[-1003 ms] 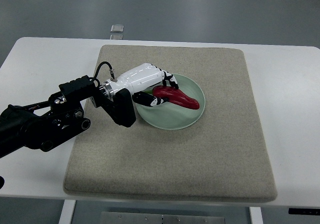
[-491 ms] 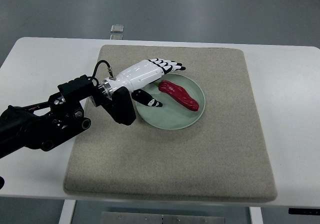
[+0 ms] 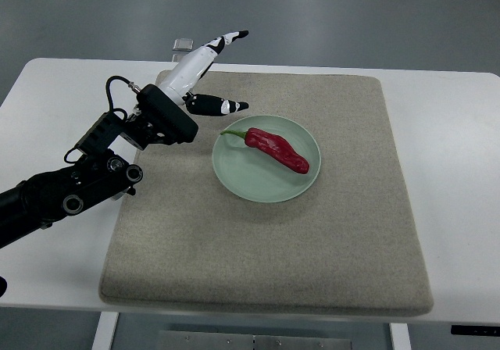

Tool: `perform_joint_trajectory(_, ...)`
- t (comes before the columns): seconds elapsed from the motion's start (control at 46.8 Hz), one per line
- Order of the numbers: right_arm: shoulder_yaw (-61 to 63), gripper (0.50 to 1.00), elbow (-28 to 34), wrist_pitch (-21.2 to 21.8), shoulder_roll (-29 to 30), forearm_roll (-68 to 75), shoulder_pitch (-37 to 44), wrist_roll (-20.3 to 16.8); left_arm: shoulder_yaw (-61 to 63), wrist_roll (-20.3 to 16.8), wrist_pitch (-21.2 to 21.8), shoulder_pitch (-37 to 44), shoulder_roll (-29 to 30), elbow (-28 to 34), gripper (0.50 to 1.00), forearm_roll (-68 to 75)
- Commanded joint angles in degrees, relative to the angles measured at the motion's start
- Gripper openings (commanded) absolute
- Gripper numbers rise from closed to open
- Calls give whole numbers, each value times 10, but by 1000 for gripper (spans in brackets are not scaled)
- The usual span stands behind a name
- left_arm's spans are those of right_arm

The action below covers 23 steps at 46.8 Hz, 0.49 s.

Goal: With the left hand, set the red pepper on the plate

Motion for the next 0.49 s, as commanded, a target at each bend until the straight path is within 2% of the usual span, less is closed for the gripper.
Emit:
perform_joint_trajectory(0.0, 0, 932, 0, 0, 0, 0, 0, 0, -2, -1, 23, 1, 1, 0, 986, -66)
perform_joint_trajectory(0.128, 0, 932, 0, 0, 0, 0, 0, -1, -15, -9, 41, 2, 2, -2, 988, -183)
perform_joint_trajectory(0.47, 0, 932, 0, 0, 0, 0, 0, 0, -86, -14, 39, 13, -1, -3, 994, -392)
